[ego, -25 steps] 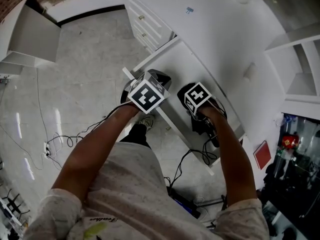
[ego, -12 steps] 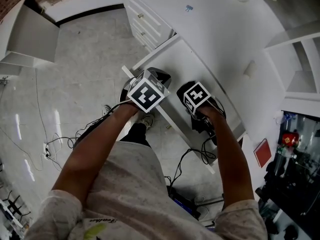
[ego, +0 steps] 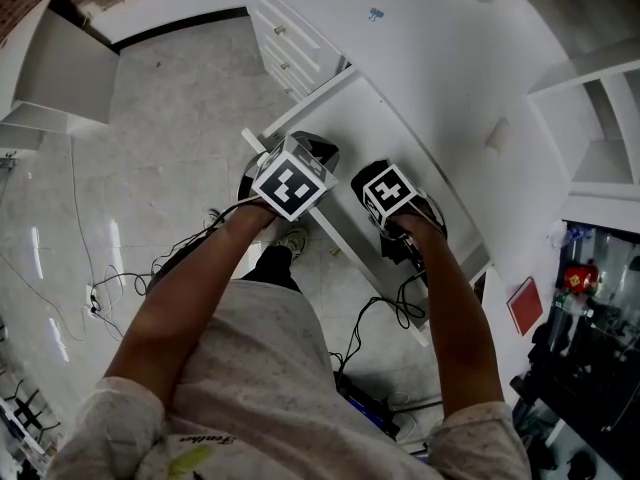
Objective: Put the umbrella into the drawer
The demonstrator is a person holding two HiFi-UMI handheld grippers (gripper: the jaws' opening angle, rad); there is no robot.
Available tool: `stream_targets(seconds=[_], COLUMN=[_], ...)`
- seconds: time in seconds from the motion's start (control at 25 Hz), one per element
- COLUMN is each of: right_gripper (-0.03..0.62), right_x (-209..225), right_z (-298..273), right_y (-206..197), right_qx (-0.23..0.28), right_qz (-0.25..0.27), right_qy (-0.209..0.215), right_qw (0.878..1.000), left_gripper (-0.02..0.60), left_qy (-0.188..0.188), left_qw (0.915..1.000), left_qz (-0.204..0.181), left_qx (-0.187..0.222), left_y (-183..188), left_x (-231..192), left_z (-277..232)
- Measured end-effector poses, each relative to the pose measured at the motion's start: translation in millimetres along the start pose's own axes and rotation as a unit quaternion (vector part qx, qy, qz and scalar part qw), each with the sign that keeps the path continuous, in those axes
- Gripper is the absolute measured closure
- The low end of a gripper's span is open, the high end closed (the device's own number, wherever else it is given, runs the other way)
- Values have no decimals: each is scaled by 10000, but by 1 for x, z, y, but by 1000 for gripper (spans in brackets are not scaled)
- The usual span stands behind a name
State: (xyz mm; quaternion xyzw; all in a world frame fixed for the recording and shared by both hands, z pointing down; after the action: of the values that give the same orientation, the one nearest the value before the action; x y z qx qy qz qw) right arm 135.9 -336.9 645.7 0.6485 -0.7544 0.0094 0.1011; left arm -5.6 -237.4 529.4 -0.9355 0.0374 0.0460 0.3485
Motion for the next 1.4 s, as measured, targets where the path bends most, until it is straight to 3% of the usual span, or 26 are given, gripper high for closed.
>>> stream_targets(seconds=[0.6, 1.4], right_gripper=[315, 315], right_x=[-1, -12], right_z=[2, 49], right_y=[0, -9], right_qx=[4, 855], right_qz=[-28, -157], right_qy=[-23, -353], right_qw=[10000, 9956], left_gripper=[584, 584], left_qy=[-37, 51], left_qw=[10000, 9992], left_qz=[-18, -57], left_qx=[32, 386], left_y=[2, 13], left_x=[0, -7], left_z=[1, 29])
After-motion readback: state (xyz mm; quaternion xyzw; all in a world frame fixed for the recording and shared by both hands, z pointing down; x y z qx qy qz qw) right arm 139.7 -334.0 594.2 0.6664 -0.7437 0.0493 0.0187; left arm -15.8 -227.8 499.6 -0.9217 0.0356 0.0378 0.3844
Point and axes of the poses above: the fingertips, and each gripper's own axes: z backward along the fingers, x to its right, y out of its top, the point moved 7 cm from there along z, backward along the fingers
